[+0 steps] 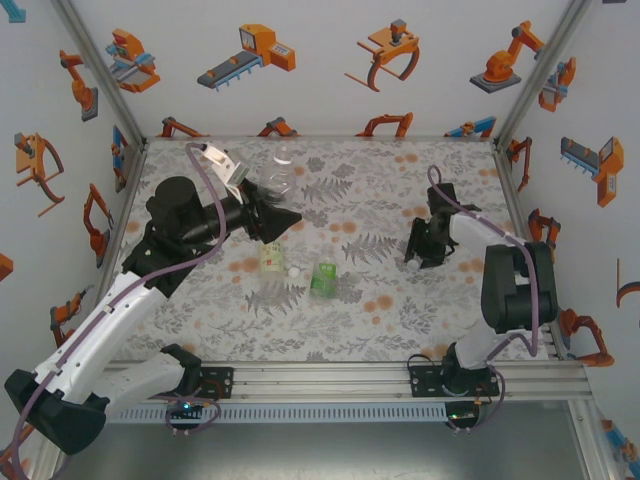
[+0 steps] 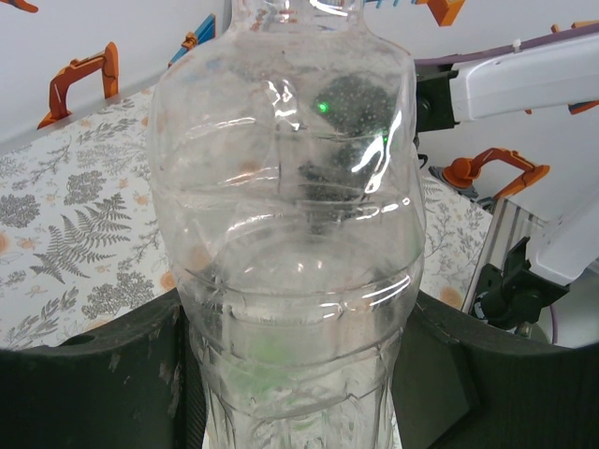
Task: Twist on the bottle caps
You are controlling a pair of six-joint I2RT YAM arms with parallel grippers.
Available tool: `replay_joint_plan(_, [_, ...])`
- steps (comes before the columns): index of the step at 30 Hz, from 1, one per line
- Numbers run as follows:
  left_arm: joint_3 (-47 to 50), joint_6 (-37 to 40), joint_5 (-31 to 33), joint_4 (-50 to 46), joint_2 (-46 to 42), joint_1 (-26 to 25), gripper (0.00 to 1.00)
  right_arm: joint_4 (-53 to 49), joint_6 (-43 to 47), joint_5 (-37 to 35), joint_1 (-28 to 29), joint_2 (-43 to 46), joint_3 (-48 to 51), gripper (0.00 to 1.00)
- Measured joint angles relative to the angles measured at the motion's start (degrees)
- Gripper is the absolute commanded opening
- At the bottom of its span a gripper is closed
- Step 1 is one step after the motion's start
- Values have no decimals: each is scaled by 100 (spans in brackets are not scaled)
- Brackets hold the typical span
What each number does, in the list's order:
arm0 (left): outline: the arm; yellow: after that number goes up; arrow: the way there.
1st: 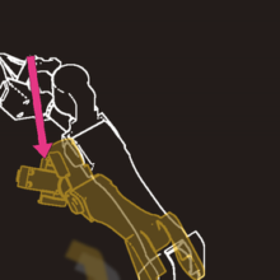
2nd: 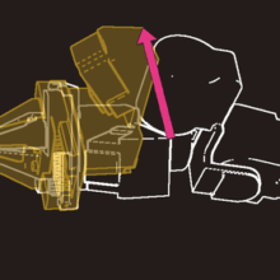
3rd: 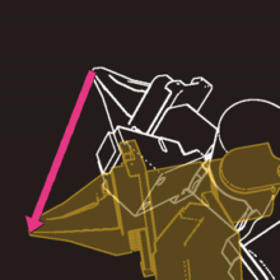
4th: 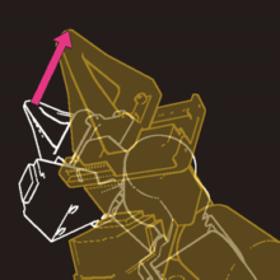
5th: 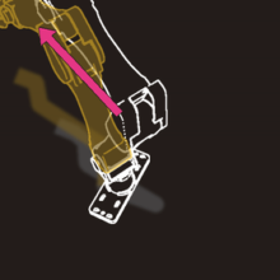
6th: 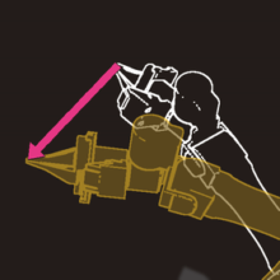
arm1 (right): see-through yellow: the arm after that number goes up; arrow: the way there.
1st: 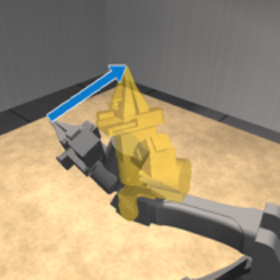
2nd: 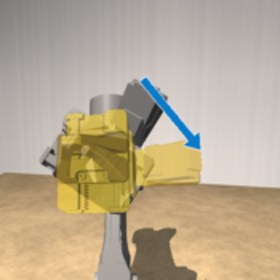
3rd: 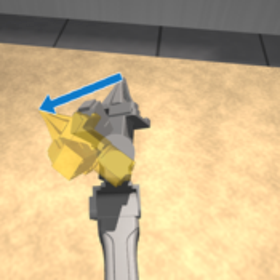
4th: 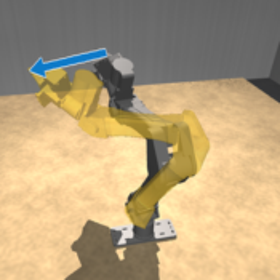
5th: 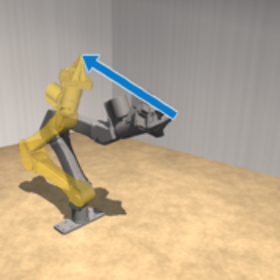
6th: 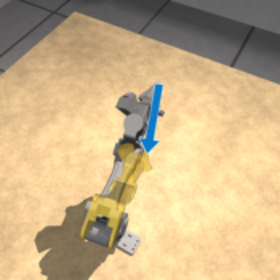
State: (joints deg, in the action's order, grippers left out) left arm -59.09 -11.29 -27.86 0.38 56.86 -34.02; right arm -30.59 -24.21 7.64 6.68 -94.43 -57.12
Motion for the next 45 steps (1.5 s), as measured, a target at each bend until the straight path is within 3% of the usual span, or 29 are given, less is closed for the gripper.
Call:
replay_joint_plan(36, [0, 0, 0, 2, 0, 0, 0, 9, -2, -127, 184, -72, 72, 47])
replay_joint_plan(45, [0, 0, 0, 0, 0, 0, 0, 129, 0, -127, 184, -131, 142, 43])
